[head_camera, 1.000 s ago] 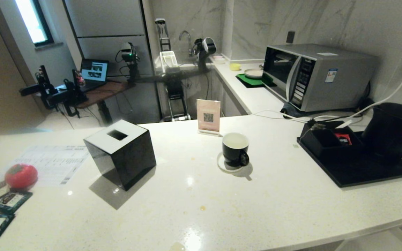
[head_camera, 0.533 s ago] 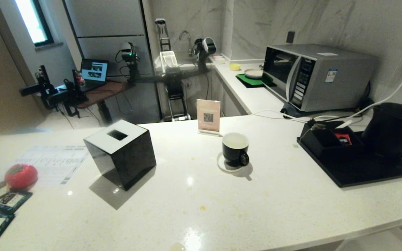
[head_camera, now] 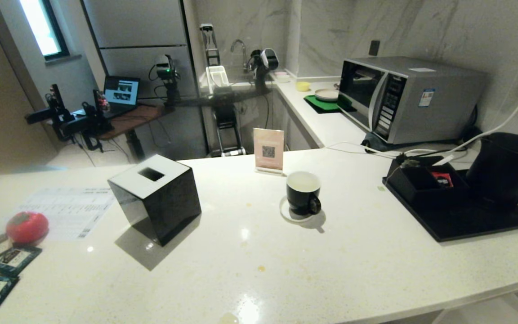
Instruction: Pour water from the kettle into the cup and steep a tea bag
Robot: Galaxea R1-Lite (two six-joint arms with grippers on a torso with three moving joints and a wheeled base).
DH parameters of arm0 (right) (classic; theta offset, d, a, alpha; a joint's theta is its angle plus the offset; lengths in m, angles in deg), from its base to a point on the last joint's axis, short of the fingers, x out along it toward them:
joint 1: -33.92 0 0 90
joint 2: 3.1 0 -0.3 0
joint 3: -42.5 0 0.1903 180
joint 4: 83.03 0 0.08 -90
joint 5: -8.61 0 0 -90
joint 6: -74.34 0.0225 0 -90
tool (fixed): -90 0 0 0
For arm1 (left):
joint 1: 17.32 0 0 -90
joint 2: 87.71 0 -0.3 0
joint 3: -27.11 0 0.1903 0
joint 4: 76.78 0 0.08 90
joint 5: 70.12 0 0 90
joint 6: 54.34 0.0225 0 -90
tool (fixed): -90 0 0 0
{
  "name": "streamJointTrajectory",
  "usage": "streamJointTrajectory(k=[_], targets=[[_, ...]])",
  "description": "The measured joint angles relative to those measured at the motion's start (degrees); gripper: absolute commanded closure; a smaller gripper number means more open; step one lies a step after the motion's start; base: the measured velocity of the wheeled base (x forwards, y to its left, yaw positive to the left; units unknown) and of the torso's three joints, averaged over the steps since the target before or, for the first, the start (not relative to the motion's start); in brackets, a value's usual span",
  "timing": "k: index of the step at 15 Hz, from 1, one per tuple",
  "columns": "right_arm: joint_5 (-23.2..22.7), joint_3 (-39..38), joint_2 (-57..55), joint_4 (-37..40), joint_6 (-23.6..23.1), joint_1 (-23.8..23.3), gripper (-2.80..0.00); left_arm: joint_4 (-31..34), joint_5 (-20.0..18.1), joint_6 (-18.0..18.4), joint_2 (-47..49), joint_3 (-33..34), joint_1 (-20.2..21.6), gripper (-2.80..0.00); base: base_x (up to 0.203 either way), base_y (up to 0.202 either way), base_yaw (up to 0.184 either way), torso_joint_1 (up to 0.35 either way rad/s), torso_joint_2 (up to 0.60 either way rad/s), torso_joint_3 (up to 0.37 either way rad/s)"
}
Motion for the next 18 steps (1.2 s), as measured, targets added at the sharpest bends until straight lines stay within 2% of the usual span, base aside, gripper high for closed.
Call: streamJointTrajectory(k=[4,9,15,18], targets=[[0.10,4.12,-2.02,0.33,-0.02,0.09,0.00,-0.01,0.05,0.02,0.00,0.00,0.00,0.00,0.000,0.000,0.000,0.000,0.00,0.000],[-0.97,12.01,-11.01,-1.68,-2.08,1.21,0.00,0.00,0.06,0.00,0.00,0.00,0.01,0.00,0.000,0.000,0.000,0.000,0.00,0.000],[-1.16,17.05,-25.75,-11.92,-1.75,3.97,0.00,0.00,0.06,0.01,0.00,0.00,0.02,0.00,0.000,0.000,0.000,0.000,0.00,0.000],[-1.14,19.04,-33.89,-16.19,0.11,4.73,0.00,0.00,0.05,0.01,0.00,0.00,0.00,0.00,0.000,0.000,0.000,0.000,0.00,0.000]])
